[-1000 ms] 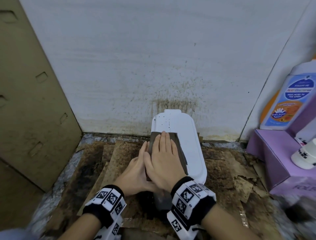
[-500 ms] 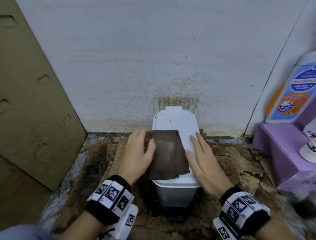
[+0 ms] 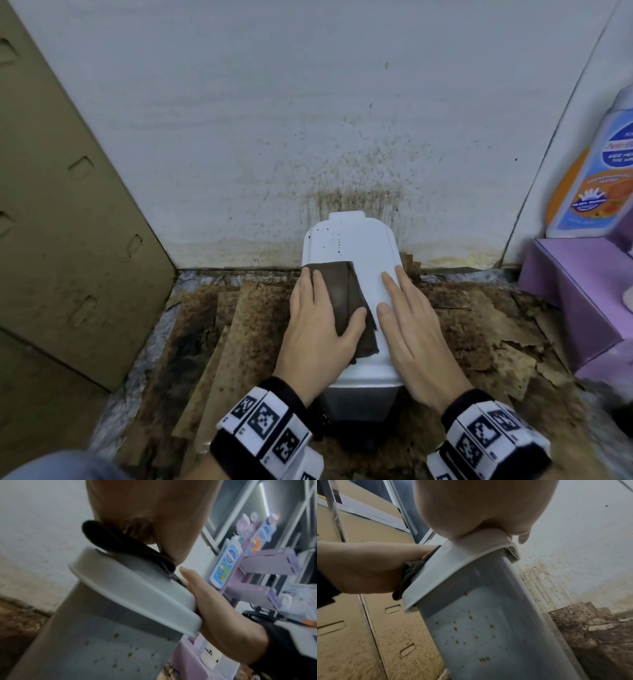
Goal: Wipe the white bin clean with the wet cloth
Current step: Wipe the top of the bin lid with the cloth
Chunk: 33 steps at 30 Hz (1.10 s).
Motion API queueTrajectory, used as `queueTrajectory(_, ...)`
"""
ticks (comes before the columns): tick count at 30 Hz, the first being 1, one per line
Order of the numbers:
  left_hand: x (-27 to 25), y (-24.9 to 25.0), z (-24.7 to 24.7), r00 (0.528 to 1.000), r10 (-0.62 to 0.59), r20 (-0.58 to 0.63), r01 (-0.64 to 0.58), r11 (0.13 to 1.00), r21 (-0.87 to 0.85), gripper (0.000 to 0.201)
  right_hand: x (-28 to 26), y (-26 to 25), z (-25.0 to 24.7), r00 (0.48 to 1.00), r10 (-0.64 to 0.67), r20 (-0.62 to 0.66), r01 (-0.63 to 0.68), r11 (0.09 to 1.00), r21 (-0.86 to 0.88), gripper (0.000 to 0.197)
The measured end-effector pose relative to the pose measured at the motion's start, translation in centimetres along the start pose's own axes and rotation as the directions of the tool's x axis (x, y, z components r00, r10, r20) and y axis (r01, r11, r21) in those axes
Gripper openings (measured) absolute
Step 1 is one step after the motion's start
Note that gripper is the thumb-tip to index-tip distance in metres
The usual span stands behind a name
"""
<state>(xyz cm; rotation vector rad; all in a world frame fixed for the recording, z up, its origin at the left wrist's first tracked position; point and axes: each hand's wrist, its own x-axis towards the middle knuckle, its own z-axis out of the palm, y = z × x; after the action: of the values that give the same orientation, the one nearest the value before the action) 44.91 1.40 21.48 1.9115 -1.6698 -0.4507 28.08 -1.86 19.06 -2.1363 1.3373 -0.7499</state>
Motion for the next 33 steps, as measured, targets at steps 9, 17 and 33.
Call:
queueTrajectory(9,1.1,-2.5,-0.8,1.0,-0.008,0.018,0.011,0.988,-0.151,0.101,-0.1,-0.1,0.2,1.0,0.013,-0.001,-0.013,0.999,0.04,0.071)
queueTrajectory(17,0.2,-1.9,-0.4,0.998,0.054,-0.012,-0.055,0.989,-0.134,0.091,-0.4,0.1,0.0,1.0,0.003,-0.005,-0.002,0.999,0.043,0.072)
queueTrajectory(33,9.7,-3.3,-0.7,0.98,0.072,0.185,-0.073,0.997,-0.004,0.084,-0.2,-0.5,-0.5,0.998,0.028,0.058,-0.032,0.998,0.061,0.065)
